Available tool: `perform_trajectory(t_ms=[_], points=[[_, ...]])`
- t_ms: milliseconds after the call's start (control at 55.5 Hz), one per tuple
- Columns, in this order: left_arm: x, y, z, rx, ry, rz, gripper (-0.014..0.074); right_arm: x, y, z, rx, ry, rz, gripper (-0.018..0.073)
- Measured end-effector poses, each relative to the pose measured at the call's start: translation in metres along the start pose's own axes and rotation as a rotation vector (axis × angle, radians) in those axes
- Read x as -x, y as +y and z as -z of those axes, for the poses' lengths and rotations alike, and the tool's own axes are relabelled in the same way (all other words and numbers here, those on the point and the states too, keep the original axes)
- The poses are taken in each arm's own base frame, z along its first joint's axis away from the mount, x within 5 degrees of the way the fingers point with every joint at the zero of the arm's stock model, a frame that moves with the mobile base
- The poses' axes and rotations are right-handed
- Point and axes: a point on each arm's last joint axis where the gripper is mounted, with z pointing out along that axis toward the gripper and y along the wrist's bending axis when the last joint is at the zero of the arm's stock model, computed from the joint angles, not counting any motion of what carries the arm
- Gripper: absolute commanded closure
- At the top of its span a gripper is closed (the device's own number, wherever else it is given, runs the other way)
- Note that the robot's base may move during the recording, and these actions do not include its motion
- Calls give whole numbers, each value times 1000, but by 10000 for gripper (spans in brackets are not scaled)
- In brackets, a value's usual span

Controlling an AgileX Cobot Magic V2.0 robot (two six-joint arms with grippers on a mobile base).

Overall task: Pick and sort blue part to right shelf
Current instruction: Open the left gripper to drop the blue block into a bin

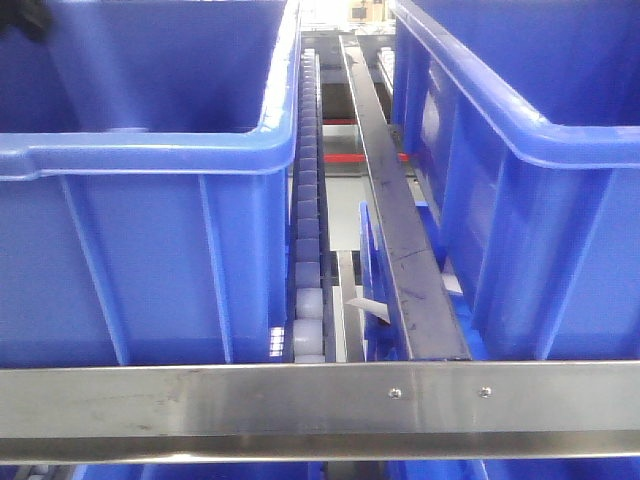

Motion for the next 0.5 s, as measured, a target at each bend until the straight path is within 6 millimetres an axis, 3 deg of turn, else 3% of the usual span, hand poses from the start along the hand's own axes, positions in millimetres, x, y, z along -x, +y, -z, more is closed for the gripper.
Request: perform_trajectory(t_ms=[270,504], points=[[-56,10,61,-22,-150,52,470,0,0,0,0,4,0,333],[-122,22,108,-17,-407,16,470,-1,0,0,-1,12,0,333]])
